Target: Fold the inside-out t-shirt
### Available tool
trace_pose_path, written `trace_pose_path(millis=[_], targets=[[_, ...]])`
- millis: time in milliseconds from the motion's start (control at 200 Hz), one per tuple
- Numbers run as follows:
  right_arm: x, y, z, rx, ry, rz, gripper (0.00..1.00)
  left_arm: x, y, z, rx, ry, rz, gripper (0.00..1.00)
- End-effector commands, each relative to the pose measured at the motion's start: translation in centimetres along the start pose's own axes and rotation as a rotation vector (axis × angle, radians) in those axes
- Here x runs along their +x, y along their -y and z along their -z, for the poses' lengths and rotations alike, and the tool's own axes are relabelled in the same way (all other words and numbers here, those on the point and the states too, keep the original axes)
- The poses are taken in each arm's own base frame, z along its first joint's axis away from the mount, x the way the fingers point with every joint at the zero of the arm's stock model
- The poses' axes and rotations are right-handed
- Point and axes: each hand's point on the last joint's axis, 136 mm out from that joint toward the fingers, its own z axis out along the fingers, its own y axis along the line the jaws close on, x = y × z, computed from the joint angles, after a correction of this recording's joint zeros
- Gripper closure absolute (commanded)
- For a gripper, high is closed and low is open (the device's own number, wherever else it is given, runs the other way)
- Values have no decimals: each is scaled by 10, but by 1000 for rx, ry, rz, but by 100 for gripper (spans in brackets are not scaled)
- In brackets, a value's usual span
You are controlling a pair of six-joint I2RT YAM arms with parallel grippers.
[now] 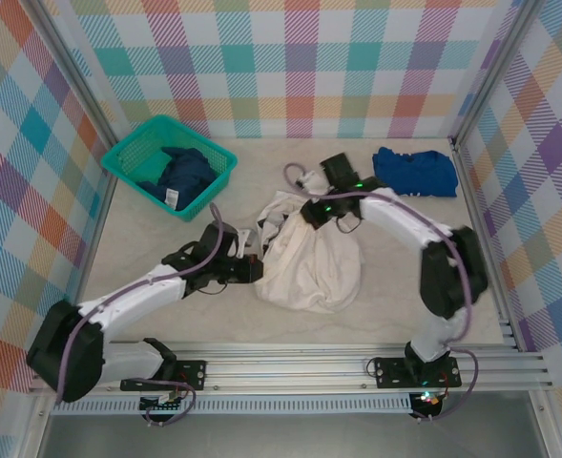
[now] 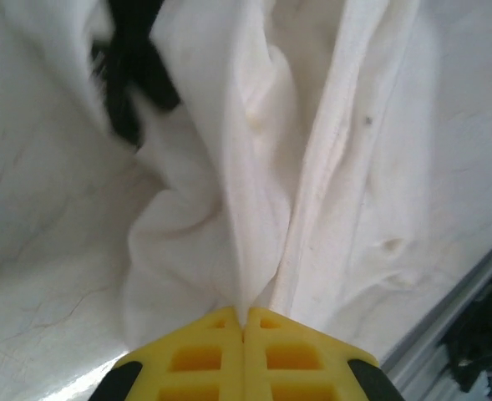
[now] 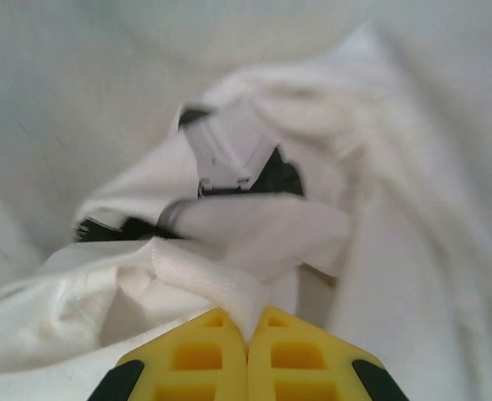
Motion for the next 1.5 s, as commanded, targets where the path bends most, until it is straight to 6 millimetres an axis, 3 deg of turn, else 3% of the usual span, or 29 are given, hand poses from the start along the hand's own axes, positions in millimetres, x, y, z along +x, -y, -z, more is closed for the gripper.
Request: trace_pose_path(millis=[0,90,145,245,405,570,675,820,895,995,1055,1060,1070,1075,1095,1110,1195,1215,1220,1230,1295,1345,1410,1495], targets=[[-70,6,127,75,370,-49,100,-73,64,75,113,294,-171,100],[-100,9,218,148,614,-73,100,-117,108,143,178,530,-275,100],[-113,7,261,189,725,-75,100,-139,132,181,214,664,-325,100],[-131,9,332,315,886,-73,100,-165,178,225,291,788,-430,100],[-139,28,424,587,1008,-85,100,-179,259,231,350,718,-640,100],[-142,46,497,851,1051,-87,100,-177,331,234,478,647,-772,100],[-152,50,524,942,1059,-50,100,-180,353,229,507,599,-789,100],[-177,54,522,912,1056,-4,100,-194,348,225,485,597,-714,100],[-196,59,498,802,1038,12,100,-202,329,214,449,572,-628,100],[-221,65,437,554,983,-7,100,-213,286,189,383,543,-461,100],[-234,64,382,455,902,7,100,-209,253,166,350,508,-354,100],[-237,63,364,432,873,14,100,-209,251,165,348,506,-345,100],[-237,63,364,432,873,14,100,-208,245,161,345,500,-329,100],[-238,63,353,419,852,20,100,-207,242,159,341,498,-323,100],[-242,59,337,395,830,32,100,-204,231,152,332,486,-288,100],[-244,55,312,358,791,43,100,-202,223,148,324,480,-262,100],[-249,31,211,197,640,73,100,-180,159,117,224,427,-121,100],[-247,25,186,160,600,76,100,-173,142,112,198,419,-85,100],[-246,23,172,146,576,74,100,-172,138,111,191,417,-75,100],[-245,22,166,139,566,74,100,-169,129,107,176,411,-58,100],[-231,-3,81,32,425,116,97,-143,71,87,86,369,86,100],[-216,-17,30,-26,334,114,91,-128,35,76,39,369,175,100],[-193,-26,-23,-78,221,102,80,-102,-3,60,-19,336,257,100],[-163,-36,-55,-121,100,73,66,-73,-34,46,-84,287,300,100]])
